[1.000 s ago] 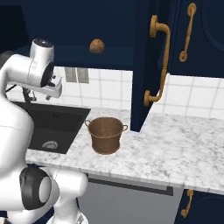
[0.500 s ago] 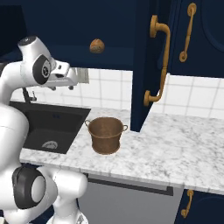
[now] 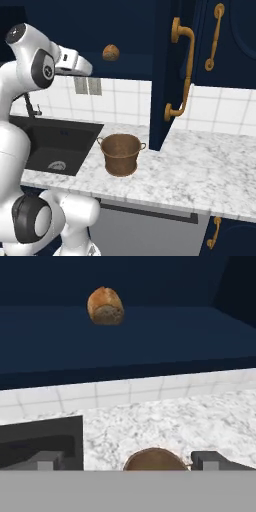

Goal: Open the cabinet, pick up the bread from the cabinet and place it in the basket. Then move the basket to the dining counter.

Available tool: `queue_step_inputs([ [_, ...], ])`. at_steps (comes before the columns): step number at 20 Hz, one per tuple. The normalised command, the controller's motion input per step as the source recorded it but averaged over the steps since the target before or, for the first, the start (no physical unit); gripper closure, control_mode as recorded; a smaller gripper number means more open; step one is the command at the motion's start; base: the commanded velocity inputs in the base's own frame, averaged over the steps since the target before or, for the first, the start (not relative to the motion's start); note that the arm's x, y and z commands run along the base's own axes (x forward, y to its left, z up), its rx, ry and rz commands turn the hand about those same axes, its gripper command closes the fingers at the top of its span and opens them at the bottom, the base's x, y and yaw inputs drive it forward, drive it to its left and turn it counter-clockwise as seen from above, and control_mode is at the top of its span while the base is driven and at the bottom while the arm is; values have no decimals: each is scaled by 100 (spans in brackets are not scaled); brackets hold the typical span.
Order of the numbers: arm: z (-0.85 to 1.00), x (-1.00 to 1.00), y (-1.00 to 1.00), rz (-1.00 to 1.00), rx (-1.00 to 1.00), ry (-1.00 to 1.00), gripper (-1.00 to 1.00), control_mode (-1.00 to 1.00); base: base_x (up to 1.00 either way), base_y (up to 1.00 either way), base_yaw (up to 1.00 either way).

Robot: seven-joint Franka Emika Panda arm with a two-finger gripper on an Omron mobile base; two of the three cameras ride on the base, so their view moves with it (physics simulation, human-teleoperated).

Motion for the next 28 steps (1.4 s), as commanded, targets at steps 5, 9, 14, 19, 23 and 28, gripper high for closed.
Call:
queue_step_inputs([
  [5, 38, 50, -16, 14, 14, -10, -100, -100, 0, 0, 0],
  [9, 56, 49, -8, 0, -5, 2, -100, -100, 0, 0, 0],
  [14, 15, 61, -5, 0, -6, 8, -100, -100, 0, 0, 0],
  [19, -14, 80, -7, 1, 0, 9, -100, -100, 0, 0, 0],
  [23, -9, 72, -5, 2, 0, 0, -100, -100, 0, 0, 0],
  [28, -3, 70, 0, 2, 0, 0, -100, -100, 0, 0, 0],
])
